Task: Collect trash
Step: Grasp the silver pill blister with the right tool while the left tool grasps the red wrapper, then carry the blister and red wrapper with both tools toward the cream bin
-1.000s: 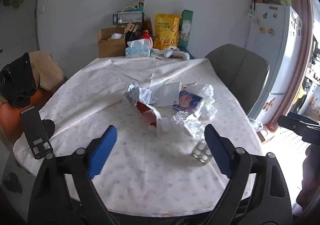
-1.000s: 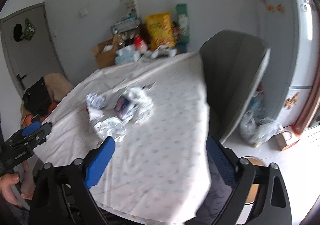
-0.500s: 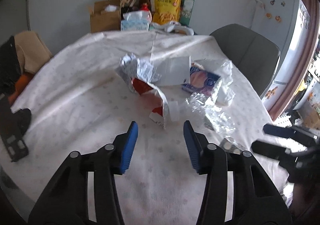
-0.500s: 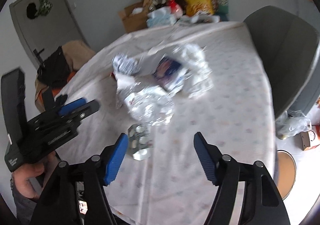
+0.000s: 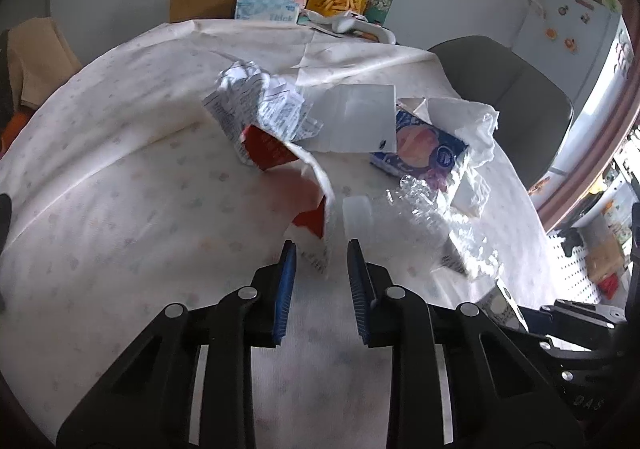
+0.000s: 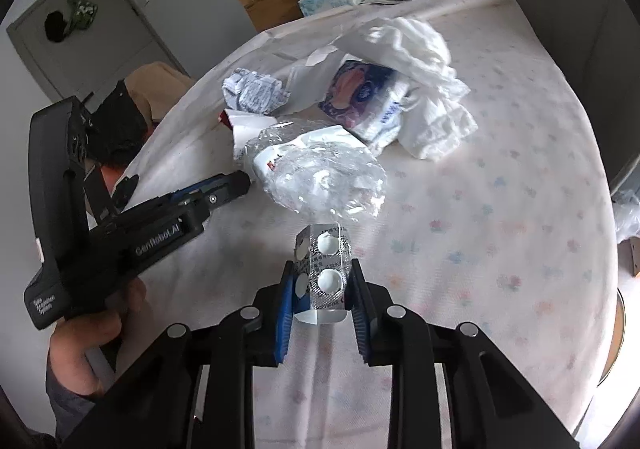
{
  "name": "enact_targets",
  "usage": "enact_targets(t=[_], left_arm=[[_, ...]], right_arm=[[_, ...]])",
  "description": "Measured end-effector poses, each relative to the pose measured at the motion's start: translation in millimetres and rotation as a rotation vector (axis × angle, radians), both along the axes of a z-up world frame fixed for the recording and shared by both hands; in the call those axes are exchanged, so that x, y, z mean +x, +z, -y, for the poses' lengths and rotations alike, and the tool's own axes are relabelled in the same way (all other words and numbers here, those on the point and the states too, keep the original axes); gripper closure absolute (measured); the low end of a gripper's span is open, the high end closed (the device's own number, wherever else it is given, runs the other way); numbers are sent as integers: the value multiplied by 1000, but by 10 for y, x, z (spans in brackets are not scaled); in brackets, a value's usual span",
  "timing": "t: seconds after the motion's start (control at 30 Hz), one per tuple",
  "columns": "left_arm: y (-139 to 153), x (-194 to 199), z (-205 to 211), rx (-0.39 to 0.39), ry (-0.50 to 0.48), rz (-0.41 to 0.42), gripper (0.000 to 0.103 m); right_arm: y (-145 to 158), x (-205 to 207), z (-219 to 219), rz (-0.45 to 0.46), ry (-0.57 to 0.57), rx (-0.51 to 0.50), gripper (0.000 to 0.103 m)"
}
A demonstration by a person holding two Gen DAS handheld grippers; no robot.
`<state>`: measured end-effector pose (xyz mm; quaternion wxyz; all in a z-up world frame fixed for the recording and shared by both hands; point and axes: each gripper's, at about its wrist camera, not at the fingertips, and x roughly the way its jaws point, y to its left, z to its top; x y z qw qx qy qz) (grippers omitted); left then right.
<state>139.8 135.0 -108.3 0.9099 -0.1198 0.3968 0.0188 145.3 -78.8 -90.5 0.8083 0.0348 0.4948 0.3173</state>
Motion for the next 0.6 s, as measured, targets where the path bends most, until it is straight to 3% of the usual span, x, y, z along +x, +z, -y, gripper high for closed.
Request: enact_targets(t=[0.1,0.17,0.23,0.6], left_arm=[[-35,90,49,21,-2,-19,78],[-42,98,41,41,23,-28,98],[-32,49,3,32,62,-30,101],[480,-446,112,61,145,99,101]], right_arm=[[14,-27,66,0,-7,3,77],[23,-42,104,4,-10,1,77],[45,-54,166,7,-18,0,77],[282,-91,547,72,-88,50,77]])
